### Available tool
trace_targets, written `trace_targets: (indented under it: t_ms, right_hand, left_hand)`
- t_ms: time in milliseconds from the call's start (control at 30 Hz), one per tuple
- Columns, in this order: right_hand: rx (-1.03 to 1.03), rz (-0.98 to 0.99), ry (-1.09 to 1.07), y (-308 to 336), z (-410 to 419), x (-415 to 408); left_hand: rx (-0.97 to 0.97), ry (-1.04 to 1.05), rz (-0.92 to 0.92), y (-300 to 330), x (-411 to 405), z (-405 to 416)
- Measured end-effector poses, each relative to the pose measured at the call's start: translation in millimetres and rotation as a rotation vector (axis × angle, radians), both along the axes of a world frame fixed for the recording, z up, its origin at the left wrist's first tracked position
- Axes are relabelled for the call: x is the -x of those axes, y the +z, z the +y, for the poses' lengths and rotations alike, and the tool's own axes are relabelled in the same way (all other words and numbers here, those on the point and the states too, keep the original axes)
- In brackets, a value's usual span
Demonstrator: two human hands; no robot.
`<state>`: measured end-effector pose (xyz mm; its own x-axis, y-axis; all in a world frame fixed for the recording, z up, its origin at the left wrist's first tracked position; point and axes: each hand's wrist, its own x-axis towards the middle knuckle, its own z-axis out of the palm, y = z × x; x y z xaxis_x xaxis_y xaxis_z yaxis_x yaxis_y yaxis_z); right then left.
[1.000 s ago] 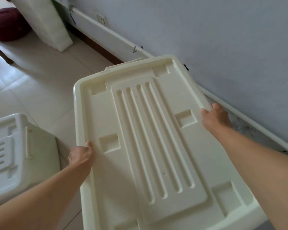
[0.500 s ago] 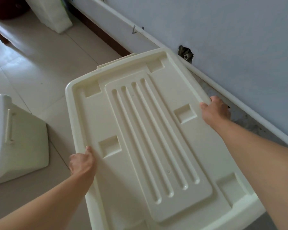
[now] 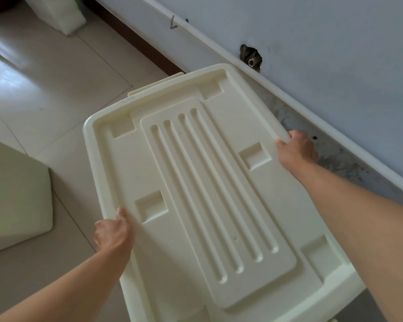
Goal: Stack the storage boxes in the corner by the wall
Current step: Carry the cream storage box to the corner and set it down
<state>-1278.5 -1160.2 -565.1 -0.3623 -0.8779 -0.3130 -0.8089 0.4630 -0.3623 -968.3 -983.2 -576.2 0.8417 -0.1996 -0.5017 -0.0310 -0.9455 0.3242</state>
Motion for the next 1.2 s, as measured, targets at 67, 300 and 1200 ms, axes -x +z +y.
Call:
trace_targets:
  t_ms: [67,300,1200]
  right_hand:
    - [0.002,-0.002,-0.007,-6.6,-0.8,4.7]
    - [0.006,0.001,0.007,-23.4,-5.5,16.1]
    - [-0.081,0.008,0.123,-7.9,-0.4,8.6]
  left_hand:
    - [-0.001,-0.007,-0.003,-4.5,6.7,-0.4]
    - [0.004,0.021,0.002,-18.9,23.2,0.6]
    - [-0.104,-0.033,-0.001,-3.9,52.1,-10.2]
